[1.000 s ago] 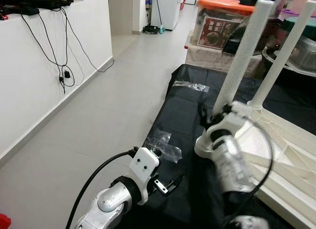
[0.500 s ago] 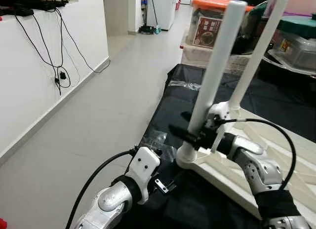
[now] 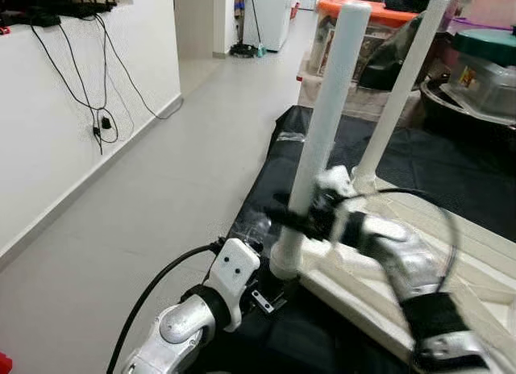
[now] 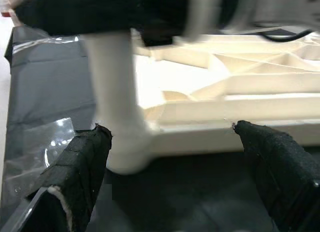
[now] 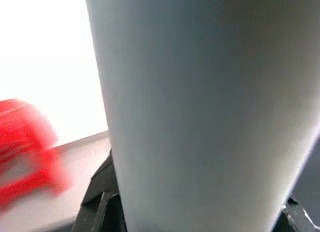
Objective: Building children table
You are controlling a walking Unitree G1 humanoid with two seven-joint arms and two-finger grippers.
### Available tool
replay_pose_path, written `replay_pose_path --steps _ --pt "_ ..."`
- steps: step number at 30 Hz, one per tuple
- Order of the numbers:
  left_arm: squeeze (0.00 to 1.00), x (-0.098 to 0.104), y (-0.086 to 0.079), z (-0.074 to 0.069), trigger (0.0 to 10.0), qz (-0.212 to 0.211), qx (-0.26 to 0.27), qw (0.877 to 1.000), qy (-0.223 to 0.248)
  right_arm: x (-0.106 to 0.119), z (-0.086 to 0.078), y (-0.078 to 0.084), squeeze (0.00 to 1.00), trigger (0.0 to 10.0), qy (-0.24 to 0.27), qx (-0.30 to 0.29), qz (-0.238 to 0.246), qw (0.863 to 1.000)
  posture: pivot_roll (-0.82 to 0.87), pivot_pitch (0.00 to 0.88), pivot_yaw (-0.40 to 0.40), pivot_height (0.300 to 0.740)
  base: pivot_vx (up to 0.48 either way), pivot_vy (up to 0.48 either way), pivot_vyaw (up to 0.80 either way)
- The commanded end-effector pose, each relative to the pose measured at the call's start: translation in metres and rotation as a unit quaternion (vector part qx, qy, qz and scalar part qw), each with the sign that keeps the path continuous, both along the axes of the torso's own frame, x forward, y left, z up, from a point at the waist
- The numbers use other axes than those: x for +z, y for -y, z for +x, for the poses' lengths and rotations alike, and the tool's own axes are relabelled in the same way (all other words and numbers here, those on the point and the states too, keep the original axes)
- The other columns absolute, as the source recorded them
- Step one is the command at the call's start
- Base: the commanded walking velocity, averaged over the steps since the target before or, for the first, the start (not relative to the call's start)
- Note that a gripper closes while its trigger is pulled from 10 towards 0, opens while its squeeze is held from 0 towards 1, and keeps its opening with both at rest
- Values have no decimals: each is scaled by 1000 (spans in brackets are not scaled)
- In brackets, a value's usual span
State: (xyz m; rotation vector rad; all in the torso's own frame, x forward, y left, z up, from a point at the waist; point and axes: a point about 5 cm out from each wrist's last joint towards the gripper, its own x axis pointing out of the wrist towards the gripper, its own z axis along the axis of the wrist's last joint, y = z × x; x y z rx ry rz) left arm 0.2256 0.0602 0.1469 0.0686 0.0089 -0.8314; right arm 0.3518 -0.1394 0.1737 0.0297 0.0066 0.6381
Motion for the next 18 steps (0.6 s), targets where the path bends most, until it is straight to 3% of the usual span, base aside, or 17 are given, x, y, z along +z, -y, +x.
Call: replay_pose_path --steps 1,2,3,6,8,9,10,11,12,14,15,16,17,18 --pt "0 -2 0 -1 10000 0 1 1000 -2 -6 8 25 0 0 -24 -122 -7 992 201 0 -104 740 0 0 0" --pt "0 -2 0 -1 10000 0 1 1000 -2 -8 12 38 0 0 -32 -216 4 976 199 0 -100 740 0 0 0" --pt "0 -2 0 -1 10000 0 1 1000 -3 -12 11 53 0 0 -45 -322 29 945 196 0 -99 740 0 0 0" --pt "0 -2 0 -1 10000 0 1 1000 -3 -12 11 53 0 0 -45 -322 29 945 196 0 -99 740 0 0 0" --pt "0 -3 0 -1 10000 0 2 1000 -4 -23 -3 68 0 0 -62 -465 55 881 200 0 -98 740 0 0 0" --pt "0 -3 0 -1 10000 0 2 1000 -4 -23 -3 68 0 0 -62 -465 55 881 200 0 -98 740 0 0 0" --pt "0 -3 -1 -1 10000 0 2 1000 -4 -30 -14 65 0 0 -69 -508 69 856 200 0 -98 740 0 0 0" --pt "0 -3 -1 -1 10000 0 2 1000 -4 -30 -14 65 0 0 -69 -508 69 856 200 0 -98 740 0 0 0" --pt "0 -3 0 -1 10000 0 2 1000 -5 -35 -21 58 0 0 -75 -536 77 837 200 0 -98 740 0 0 0" --pt "0 -3 0 -1 10000 0 2 1000 -5 -35 -21 58 0 0 -75 -536 77 837 200 0 -98 740 0 0 0" --pt "0 -2 0 -2 10000 -1 2 1000 -5 -38 -25 49 0 0 -78 -546 87 829 198 0 -97 740 0 0 0" --pt "0 -2 0 -2 10000 -1 1 1000 -4 -39 -24 38 0 4941 -81 -543 94 831 198 0 -98 740 0 0 0" --pt "0 -2 0 -2 10000 -1 1 1000 -4 -39 -24 38 0 4941 -81 -543 94 831 198 0 -98 740 0 0 0" --pt "0 -1 0 -2 10000 -1 1 1000 -4 -38 -22 30 165 10000 -77 -529 100 839 200 0 -98 740 0 0 0"
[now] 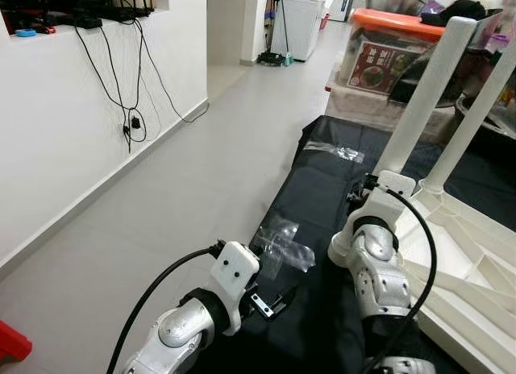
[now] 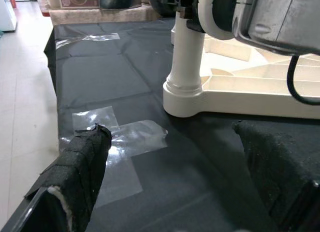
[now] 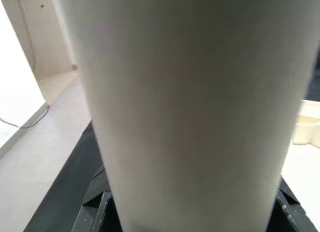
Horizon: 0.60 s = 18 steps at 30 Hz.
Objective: Building children table
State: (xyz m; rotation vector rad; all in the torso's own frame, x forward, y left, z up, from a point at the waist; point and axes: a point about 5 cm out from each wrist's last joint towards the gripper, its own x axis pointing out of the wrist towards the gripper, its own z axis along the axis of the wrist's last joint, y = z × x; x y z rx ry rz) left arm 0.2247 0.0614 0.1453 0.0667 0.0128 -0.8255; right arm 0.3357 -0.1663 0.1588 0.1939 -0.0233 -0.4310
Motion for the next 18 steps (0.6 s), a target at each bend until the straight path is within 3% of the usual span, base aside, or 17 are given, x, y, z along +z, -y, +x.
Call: replay_pose_path --steps 1,2,3,6,7,8,12,13,16,17,18 --pt "0 0 2 -1 10000 -1 -2 1000 -2 -23 -6 3 165 10000 -41 -23 48 998 200 0 -98 740 0 0 0" --pt "0 0 2 -2 10000 -1 -3 1000 -1 -22 -4 -2 165 10000 -38 -18 49 998 200 0 -98 740 0 0 0" --pt "0 1 2 -2 10000 -1 -3 1000 -1 -21 -3 -6 1000 10000 -31 -7 49 998 200 0 -98 740 0 0 0" --pt "0 1 2 -2 10000 -2 -3 1000 -1 -16 -1 -11 1000 10000 -8 19 41 999 197 0 -96 740 0 0 0" --pt "0 1 2 -2 10000 -2 -4 1000 -1 -11 1 -12 384 10000 11 44 37 998 197 0 -96 740 0 0 0" --pt "0 2 2 -2 10000 -2 -4 1000 -1 -5 3 -13 0 10000 29 83 29 996 194 0 -93 740 0 0 0" --pt "0 2 3 -2 10000 -2 -4 1000 0 0 5 -11 0 10000 43 148 34 988 196 0 -99 740 0 0 0" --pt "0 3 3 -2 10000 -2 -5 1000 1 1 6 -9 0 10000 37 239 34 970 195 0 -98 740 0 0 0" --pt "0 3 3 -2 10000 -2 -5 1000 1 2 5 -8 0 10000 36 268 36 962 195 0 -98 740 0 0 0" --pt "0 3 3 -2 10000 -2 -5 1000 1 4 4 -9 0 10000 36 316 28 948 195 0 -98 740 0 0 0" --pt "0 3 3 -2 10000 -2 -5 1000 1 4 4 -9 0 10000 36 316 28 948 195 0 -98 740 0 0 0"
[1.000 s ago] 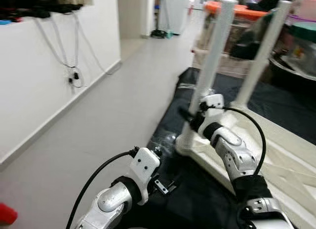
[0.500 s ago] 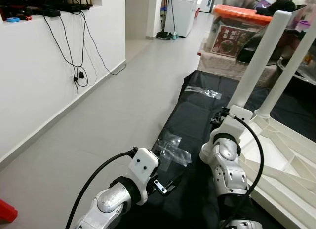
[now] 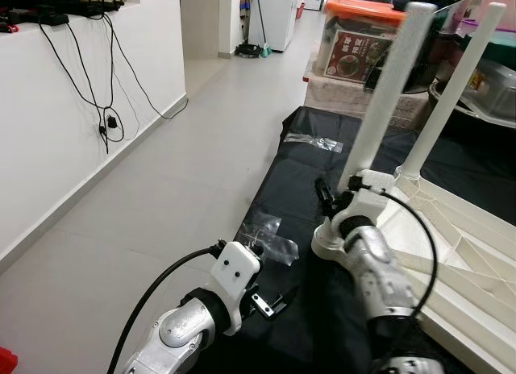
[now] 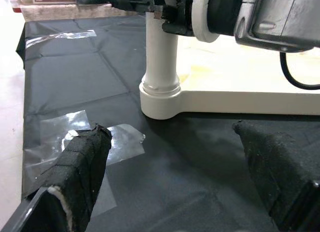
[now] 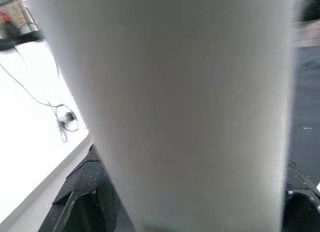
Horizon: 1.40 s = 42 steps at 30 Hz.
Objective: Building children table
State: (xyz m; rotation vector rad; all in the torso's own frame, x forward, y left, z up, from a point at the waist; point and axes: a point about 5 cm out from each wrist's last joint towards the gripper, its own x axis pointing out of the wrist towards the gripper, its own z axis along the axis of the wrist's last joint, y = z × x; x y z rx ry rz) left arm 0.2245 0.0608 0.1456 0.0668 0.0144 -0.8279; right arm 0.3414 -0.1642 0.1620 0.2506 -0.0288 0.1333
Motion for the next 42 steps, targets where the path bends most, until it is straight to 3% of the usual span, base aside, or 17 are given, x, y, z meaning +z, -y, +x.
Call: replay_pose_path --steps 1,6,8,9,10,11,17,18,21,22,23,28,31,32,34,40,42 --pt "0 3 3 -2 10000 -3 -5 1000 2 2 -6 -9 0 10000 2 112 -13 994 195 0 -98 740 0 0 0" --pt "0 3 3 -1 10000 -3 -5 1000 2 4 -13 -13 0 10000 7 230 -45 972 190 0 -92 740 0 0 0" --pt "0 3 3 -1 10000 -2 -6 1000 3 8 -18 -19 0 10000 24 334 -67 940 197 0 -93 740 0 0 0" --pt "0 3 3 -1 10000 -2 -6 1000 3 8 -18 -19 0 10000 24 334 -67 940 197 0 -93 740 0 0 0" --pt "0 3 4 -1 10000 -2 -7 1000 3 18 -20 -25 0 10000 38 424 -64 903 203 0 -99 740 0 0 0" --pt "0 2 4 0 10000 -2 -7 1000 3 22 -20 -27 0 10000 41 452 -60 889 206 0 -101 740 0 0 0" --pt "0 2 4 0 10000 -2 -7 1000 3 26 -21 -29 0 10000 38 501 -65 862 206 0 -101 740 0 0 0" --pt "0 2 4 0 10000 -2 -7 1000 4 23 -20 -30 0 0 31 503 -80 860 206 0 -104 740 0 0 0" --pt "0 2 4 0 10000 -2 -6 1000 4 20 -19 -31 0 0 25 503 -91 859 206 0 -104 740 0 0 0" --pt "0 1 4 1 10000 -2 -5 1000 3 11 -13 -29 0 0 22 435 -108 893 206 0 -102 740 0 0 0" --pt "0 1 4 1 10000 -2 -5 1000 3 11 -13 -29 0 0 22 435 -108 893 206 0 -102 740 0 0 0" --pt "0 0 4 1 10000 -2 -4 1000 3 5 -7 -24 0 0 21 332 -92 938 197 0 -97 740 0 0 0" --pt "0 -1 3 1 10000 -2 -2 1000 1 1 4 -4 0 0 -3 97 -55 994 192 0 -94 740 0 0 0" --pt "0 -1 3 1 10000 -2 -2 1000 1 1 4 -4 0 0 -3 97 -55 994 192 0 -94 740 0 0 0" --pt "0 -1 3 2 10000 -3 -1 1000 0 -9 0 26 0 0 -48 -133 -56 988 187 0 -89 740 0 0 0" --pt "0 -2 3 2 10000 -3 0 1000 0 -14 -7 40 0 0 -71 -234 -71 967 187 0 -89 740 0 0 0" --pt "0 -3 2 2 10000 -4 3 1000 -2 -21 -22 31 0 0 -80 -304 -23 949 189 0 -91 740 0 0 0"
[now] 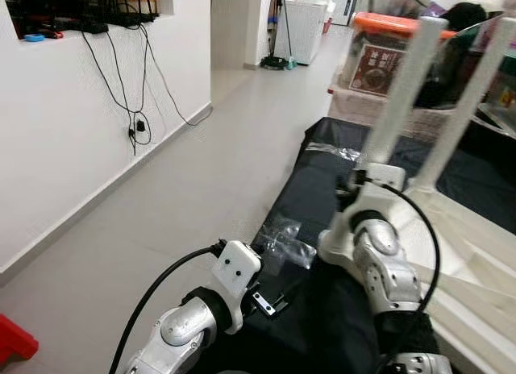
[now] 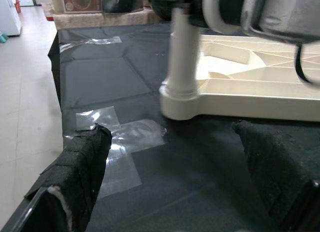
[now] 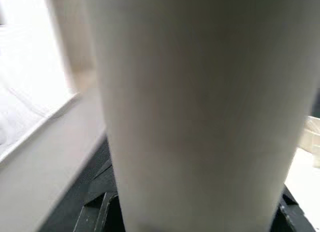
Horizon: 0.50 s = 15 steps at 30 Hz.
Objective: Building children table
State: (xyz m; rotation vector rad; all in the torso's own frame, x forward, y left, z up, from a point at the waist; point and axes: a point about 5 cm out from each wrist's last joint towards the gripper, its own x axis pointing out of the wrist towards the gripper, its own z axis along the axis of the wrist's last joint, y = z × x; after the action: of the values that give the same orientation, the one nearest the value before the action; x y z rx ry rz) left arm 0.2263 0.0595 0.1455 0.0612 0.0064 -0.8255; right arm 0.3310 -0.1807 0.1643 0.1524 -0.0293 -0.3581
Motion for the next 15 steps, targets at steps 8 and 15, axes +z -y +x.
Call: replay_pose_path --steps 8,15 --pt "0 -5 0 1 10000 -2 6 1000 -8 -18 -6 -23 1000 10000 -4 -4 64 998 185 0 -88 740 0 0 0" --pt "0 -6 0 1 10000 -3 7 1000 -9 -2 0 -23 0 10000 67 84 16 994 181 0 -91 740 0 0 0"
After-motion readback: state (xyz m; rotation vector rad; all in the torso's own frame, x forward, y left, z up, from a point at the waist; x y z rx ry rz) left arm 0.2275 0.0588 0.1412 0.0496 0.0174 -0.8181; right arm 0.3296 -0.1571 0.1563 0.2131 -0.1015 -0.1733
